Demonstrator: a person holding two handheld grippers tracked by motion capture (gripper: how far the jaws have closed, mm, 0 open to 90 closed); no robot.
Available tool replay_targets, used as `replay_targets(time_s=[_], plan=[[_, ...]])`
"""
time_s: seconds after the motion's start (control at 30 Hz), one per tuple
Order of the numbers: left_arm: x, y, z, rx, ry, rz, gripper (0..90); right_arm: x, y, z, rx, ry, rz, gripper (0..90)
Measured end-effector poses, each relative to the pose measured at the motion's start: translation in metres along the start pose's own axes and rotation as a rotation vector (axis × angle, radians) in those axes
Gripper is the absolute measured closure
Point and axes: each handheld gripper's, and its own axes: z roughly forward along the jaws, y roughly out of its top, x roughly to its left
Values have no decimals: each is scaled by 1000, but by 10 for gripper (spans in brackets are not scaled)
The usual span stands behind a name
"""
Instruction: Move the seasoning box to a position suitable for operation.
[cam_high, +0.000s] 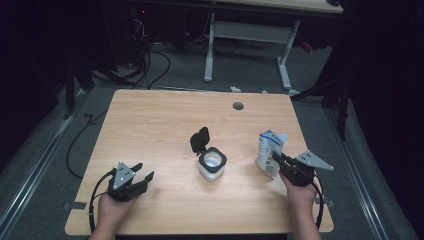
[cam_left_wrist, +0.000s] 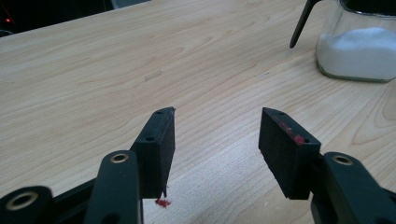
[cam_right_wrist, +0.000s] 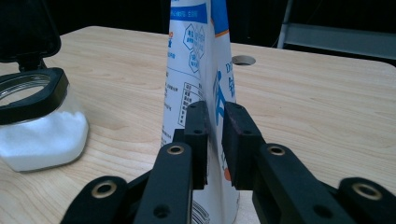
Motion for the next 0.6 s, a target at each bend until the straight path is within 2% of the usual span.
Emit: replay_targets(time_s=[0.33, 0.6], plan=[[0, 0, 0, 1, -2, 0, 459, 2, 1, 1, 8, 0, 7, 675], [-2, 3, 3, -3, -3, -1, 458, 5, 1, 2, 23, -14, -7, 570]])
